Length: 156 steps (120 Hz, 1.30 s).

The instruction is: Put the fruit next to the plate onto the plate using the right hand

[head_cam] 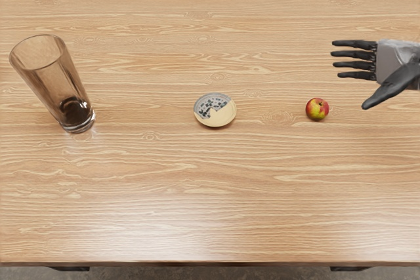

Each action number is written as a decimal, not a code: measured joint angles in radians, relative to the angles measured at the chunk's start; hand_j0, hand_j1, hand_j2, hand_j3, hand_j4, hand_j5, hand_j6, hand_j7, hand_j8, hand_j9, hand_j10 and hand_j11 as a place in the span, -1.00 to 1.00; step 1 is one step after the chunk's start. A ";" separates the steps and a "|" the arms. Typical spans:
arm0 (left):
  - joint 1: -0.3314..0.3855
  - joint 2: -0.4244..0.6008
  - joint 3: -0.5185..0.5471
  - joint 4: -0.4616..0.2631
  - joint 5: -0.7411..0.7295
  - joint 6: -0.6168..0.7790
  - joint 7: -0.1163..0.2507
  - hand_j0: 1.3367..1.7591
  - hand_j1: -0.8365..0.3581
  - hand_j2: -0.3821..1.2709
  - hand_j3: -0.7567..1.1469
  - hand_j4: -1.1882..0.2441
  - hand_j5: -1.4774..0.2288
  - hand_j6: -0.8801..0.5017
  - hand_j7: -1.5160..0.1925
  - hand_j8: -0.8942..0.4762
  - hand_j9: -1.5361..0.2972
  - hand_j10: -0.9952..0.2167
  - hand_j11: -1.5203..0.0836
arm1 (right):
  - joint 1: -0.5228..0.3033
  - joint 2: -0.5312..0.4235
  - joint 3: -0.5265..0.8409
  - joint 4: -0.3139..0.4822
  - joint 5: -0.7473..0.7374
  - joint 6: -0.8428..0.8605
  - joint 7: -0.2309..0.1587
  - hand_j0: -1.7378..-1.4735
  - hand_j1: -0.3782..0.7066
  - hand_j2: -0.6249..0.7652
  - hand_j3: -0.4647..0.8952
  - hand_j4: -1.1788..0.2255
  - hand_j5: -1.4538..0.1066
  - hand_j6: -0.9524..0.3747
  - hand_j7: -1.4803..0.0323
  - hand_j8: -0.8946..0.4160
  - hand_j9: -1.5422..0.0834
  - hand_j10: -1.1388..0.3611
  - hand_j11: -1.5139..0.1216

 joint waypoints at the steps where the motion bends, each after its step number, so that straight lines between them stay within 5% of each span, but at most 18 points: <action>1: 0.000 0.000 0.000 0.000 0.000 0.000 0.000 0.52 0.50 -0.48 -0.21 0.32 0.36 -0.08 0.41 -0.05 0.33 0.24 0.50 | 0.000 0.001 0.000 0.000 -0.001 0.000 -0.001 -0.40 -0.86 -0.11 -0.32 0.62 0.80 0.37 0.89 0.30 0.83 0.46 0.79; 22: 0.000 0.000 0.000 0.000 0.000 0.000 0.000 0.52 0.50 -0.48 -0.21 0.32 0.36 -0.08 0.41 -0.05 0.33 0.24 0.50 | -0.011 0.032 -0.007 -0.020 -0.061 0.000 -0.034 -0.40 -0.87 -0.11 -0.32 0.63 0.80 0.38 0.89 0.31 0.84 0.47 0.79; 36: 0.000 0.000 -0.001 0.000 0.000 0.000 0.000 0.52 0.50 -0.48 -0.21 0.32 0.36 -0.08 0.41 -0.05 0.33 0.24 0.50 | 0.007 0.055 0.011 -0.005 -0.286 -0.019 -0.067 -0.40 -0.86 -0.11 -0.32 0.62 0.80 0.37 0.89 0.30 0.83 0.46 0.79; 54: -0.001 0.000 -0.002 0.000 -0.001 0.000 0.000 0.52 0.50 -0.48 -0.21 0.32 0.36 -0.08 0.41 -0.05 0.33 0.24 0.50 | 0.037 0.083 0.015 0.095 -0.540 -0.306 -0.092 -0.40 -0.84 -0.11 -0.32 0.61 0.78 0.36 0.87 0.29 0.82 0.45 0.77; 71: -0.020 0.000 -0.004 -0.003 0.000 0.000 0.000 0.52 0.50 -0.48 -0.21 0.32 0.36 -0.08 0.41 -0.05 0.33 0.24 0.50 | 0.020 0.153 -0.040 0.100 -0.706 -0.584 -0.112 -0.40 -0.84 -0.11 -0.32 0.61 0.78 0.36 0.87 0.29 0.82 0.45 0.77; 119: -0.021 0.000 -0.005 -0.011 0.002 -0.001 0.000 0.52 0.50 -0.48 -0.21 0.32 0.36 -0.08 0.41 -0.05 0.33 0.24 0.50 | 0.006 0.447 -0.238 -0.149 -0.838 -0.885 -0.120 -0.40 -0.85 -0.11 -0.32 0.61 0.79 0.36 0.88 0.29 0.83 0.46 0.78; 156: -0.021 0.000 -0.005 -0.012 0.002 -0.001 0.000 0.52 0.50 -0.48 -0.21 0.32 0.36 -0.08 0.41 -0.05 0.33 0.24 0.50 | 0.048 0.483 -0.302 -0.131 -0.852 -0.838 -0.132 -0.40 -0.39 -0.17 -0.32 0.31 0.44 0.04 0.52 -0.03 0.49 0.17 0.45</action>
